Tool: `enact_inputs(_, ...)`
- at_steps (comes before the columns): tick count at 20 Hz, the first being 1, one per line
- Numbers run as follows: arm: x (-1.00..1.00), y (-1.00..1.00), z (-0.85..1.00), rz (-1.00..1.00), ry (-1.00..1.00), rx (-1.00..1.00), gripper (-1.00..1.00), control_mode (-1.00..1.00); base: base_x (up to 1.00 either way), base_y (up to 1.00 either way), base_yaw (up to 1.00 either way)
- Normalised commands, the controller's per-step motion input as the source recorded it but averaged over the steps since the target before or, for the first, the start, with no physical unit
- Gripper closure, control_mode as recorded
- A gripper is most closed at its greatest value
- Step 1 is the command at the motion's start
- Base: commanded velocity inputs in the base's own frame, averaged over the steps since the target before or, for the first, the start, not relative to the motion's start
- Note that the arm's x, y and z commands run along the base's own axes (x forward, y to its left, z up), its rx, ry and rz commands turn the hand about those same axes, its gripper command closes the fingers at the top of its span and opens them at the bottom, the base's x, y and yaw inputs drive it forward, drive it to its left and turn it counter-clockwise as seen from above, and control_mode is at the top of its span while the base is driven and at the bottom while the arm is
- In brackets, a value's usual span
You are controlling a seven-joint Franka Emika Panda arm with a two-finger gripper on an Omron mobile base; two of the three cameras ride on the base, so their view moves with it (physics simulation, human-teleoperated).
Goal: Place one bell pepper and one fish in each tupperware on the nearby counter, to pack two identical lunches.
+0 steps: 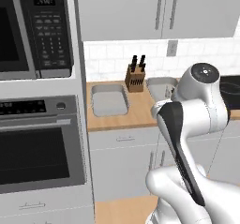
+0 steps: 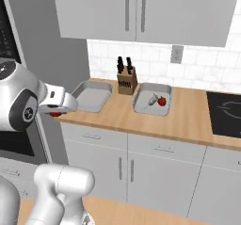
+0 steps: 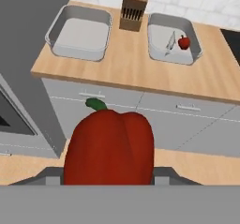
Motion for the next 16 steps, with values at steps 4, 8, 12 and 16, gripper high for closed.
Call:
enact_inputs(4,0.0,0.0,0.0,0.0,0.0,0.0,1.0,1.0,0.74,0.0,0.0)
enact_inputs(8,0.0,0.0,0.0,0.0,0.0,0.0,1.0,1.0,0.99,0.05,0.0)
enact_inputs(12,0.0,0.0,0.0,0.0,0.0,0.0,1.0,1.0,0.24,0.2,0.04)
enact_inputs(16,0.87,0.45,-0.33,0.04,0.0,0.16,1.0,-1.0,0.0,0.0,0.0)
